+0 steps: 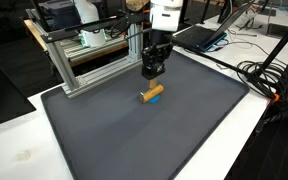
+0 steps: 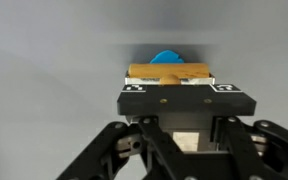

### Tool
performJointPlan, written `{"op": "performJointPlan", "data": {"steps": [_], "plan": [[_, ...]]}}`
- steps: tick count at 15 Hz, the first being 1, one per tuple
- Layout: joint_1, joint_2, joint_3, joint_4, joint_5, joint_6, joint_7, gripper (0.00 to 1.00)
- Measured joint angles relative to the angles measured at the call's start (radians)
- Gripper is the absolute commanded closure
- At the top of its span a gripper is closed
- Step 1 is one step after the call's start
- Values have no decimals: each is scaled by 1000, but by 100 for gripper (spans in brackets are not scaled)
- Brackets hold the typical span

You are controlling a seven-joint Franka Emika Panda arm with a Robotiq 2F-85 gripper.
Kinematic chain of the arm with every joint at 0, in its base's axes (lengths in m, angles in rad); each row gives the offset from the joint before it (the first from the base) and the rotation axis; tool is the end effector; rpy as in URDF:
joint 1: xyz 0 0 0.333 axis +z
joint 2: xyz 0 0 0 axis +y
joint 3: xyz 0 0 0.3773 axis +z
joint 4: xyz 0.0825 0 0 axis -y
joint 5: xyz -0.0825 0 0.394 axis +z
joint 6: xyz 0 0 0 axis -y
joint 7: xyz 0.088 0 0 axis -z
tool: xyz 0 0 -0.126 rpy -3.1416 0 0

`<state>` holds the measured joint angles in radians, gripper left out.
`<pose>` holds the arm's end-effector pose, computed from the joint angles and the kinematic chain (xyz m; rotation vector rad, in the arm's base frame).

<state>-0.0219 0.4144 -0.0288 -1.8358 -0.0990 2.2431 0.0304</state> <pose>0.6720 -0.0368 0.3355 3.0527 -0.0255 -0.0124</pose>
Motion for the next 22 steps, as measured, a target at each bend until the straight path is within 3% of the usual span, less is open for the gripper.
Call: {"op": "performJointPlan", "data": {"steps": [22], "plan": [[0, 27, 0, 53, 0, -101, -2, 77]]}}
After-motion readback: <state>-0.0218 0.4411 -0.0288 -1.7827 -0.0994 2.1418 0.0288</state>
